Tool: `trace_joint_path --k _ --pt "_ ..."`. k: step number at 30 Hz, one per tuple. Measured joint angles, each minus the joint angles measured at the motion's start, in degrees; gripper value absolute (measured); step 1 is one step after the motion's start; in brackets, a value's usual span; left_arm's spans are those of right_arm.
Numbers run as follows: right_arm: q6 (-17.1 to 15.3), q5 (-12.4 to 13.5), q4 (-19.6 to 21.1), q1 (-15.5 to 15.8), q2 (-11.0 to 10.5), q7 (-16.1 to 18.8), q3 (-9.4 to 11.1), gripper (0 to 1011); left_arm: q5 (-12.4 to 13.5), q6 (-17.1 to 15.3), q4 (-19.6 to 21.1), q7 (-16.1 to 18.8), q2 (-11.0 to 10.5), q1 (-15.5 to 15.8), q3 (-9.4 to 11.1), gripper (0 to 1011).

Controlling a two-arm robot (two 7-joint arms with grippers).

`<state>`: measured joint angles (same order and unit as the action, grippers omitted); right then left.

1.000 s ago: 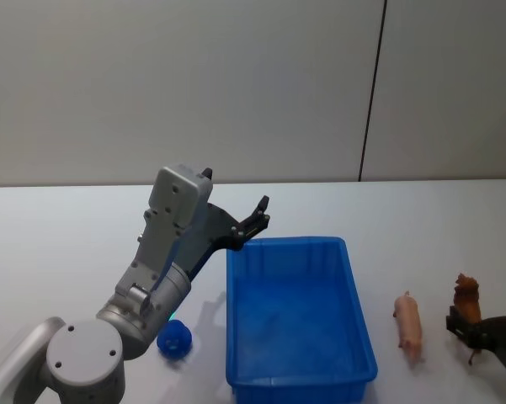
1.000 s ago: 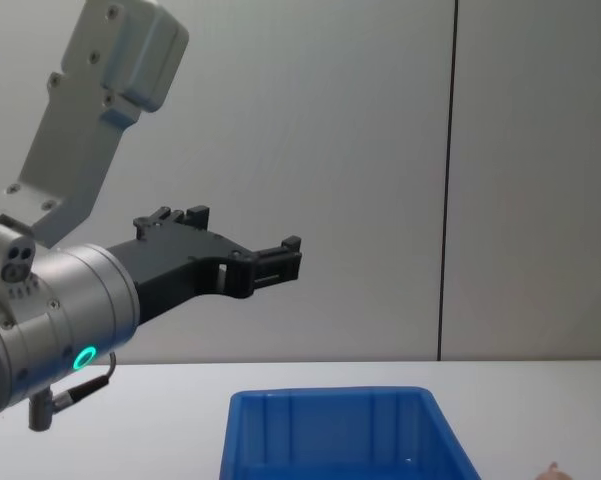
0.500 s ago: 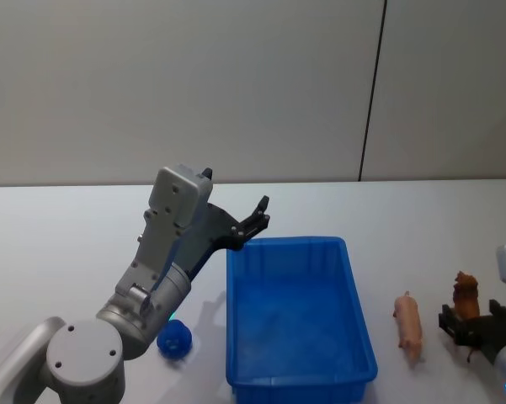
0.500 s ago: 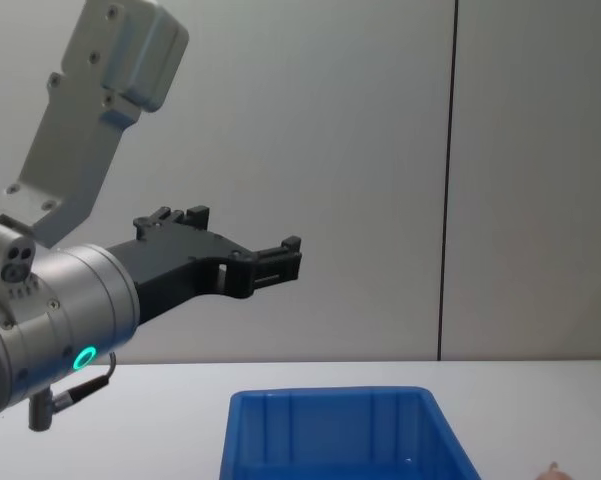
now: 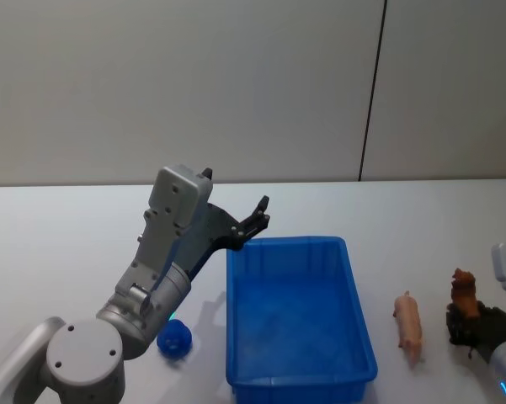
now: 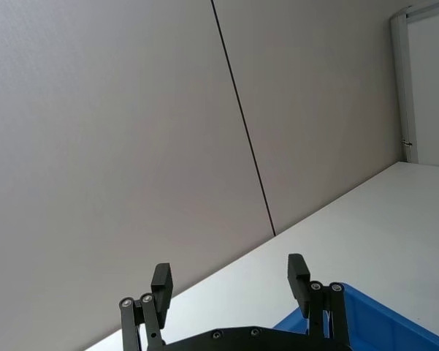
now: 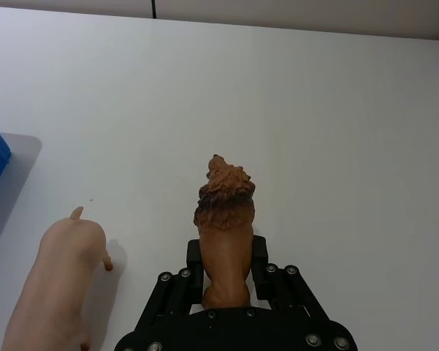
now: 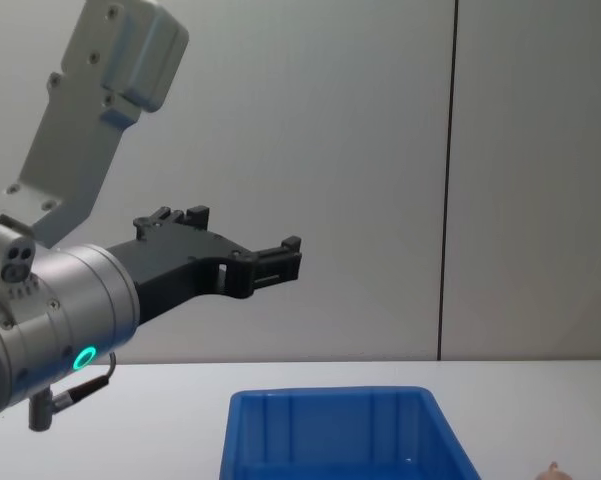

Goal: Pick up the two dolls from the table and place them into the box.

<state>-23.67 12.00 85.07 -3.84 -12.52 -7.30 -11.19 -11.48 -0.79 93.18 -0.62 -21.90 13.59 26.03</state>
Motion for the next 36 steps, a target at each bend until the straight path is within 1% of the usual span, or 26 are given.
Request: trace_joint_path --k 1,8,13,17,20,24,25,31,34,36 --pt "0.02 -0.02 0.0 0.0 0.0 0.03 0.0 363 0.0 0.0 0.0 0.0 0.0 0.0 0.0 1001" --pt "1.71 -0.49 0.08 0.05 0.04 0.47 0.0 363 0.0 0.0 0.0 0.0 0.0 0.0 0.0 1001" --pt "4.44 -1.28 0.62 0.05 0.07 1.04 0.03 362 0.0 0.0 0.0 0.0 0.0 0.0 0.0 1001" --pt "5.96 -1.78 1.13 0.01 0.09 1.4 0.04 363 0.0 0.0 0.0 0.0 0.0 0.0 0.0 1001" --pt "7.77 -2.38 1.95 -0.14 0.15 1.99 0.02 362 0.0 0.0 0.0 0.0 0.0 0.0 0.0 1001" --pt "9.3 -2.88 2.78 -0.34 0.24 2.85 -0.04 362 0.0 0.0 0.0 0.0 0.0 0.0 0.0 1001" --pt "10.07 -3.11 3.2 -0.46 0.28 3.4 -0.1 363 0.0 0.0 0.0 0.0 0.0 0.0 0.0 1001" --pt "12.35 -3.61 4.9 -1.11 0.63 6.14 -0.47 362 0.0 0.0 0.0 0.0 0.0 0.0 0.0 1001" --pt "13.04 -3.64 5.7 -1.52 0.9 7.85 -0.71 362 0.0 0.0 0.0 0.0 0.0 0.0 0.0 1001" --pt "13.14 -3.64 5.93 -1.65 0.99 8.26 -0.78 362 0.0 0.0 0.0 0.0 0.0 0.0 0.0 1001"
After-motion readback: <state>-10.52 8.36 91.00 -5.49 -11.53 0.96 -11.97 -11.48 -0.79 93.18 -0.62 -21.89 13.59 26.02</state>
